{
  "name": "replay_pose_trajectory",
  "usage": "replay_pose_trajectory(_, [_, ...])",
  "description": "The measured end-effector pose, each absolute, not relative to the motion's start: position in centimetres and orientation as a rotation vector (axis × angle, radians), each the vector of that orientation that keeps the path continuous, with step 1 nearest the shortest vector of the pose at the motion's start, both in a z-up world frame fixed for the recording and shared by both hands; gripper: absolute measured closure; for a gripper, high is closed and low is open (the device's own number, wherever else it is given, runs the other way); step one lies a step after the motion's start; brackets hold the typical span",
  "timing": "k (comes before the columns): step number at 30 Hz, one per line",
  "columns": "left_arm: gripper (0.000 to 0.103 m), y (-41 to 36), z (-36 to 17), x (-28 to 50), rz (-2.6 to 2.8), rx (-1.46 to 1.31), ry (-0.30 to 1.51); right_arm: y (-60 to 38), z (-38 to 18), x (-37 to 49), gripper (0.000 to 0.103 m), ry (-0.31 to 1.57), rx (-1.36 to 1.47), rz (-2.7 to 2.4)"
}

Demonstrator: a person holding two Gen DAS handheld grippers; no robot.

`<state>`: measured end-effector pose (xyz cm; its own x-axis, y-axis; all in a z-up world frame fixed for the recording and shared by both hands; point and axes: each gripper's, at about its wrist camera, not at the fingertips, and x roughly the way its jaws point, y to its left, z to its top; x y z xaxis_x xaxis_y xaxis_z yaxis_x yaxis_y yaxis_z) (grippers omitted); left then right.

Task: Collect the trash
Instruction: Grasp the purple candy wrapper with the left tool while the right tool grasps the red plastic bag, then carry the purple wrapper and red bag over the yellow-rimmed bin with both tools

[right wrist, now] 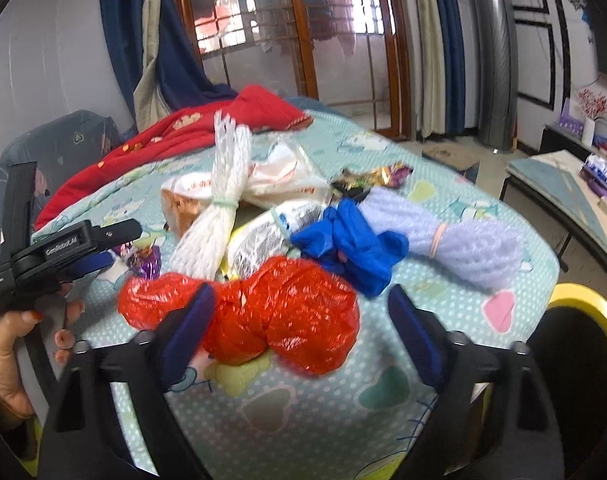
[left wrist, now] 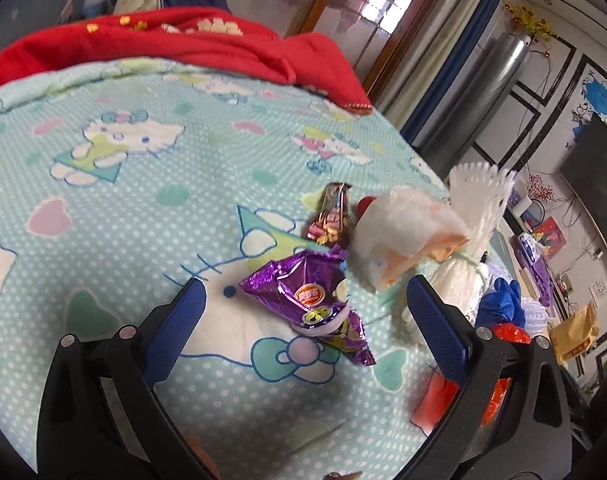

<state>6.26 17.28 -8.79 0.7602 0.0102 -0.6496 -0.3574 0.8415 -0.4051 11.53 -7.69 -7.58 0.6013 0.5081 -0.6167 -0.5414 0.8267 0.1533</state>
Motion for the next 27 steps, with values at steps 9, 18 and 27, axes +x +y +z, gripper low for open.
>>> replay_pose_trajectory(9, [0.046, 17.8, -9.3, 6.0, 0.194, -0.58, 0.689, -7.5, -7.8, 10.3, 0.061, 0.742, -0.058, 0.676])
replay_pose_trajectory(18, [0.069, 18.1, -9.5, 5.5, 0.175, -0.612, 0.682, -6.8, -7.5, 9.1, 0.072, 0.736, -0.116, 0.707])
replay_pose_trajectory(27, [0.076, 17.3, -8.2, 4.7, 0.154, -0.559, 0.626, -6.3, -7.0, 8.5, 0.078, 0.707, -0.151, 0.753])
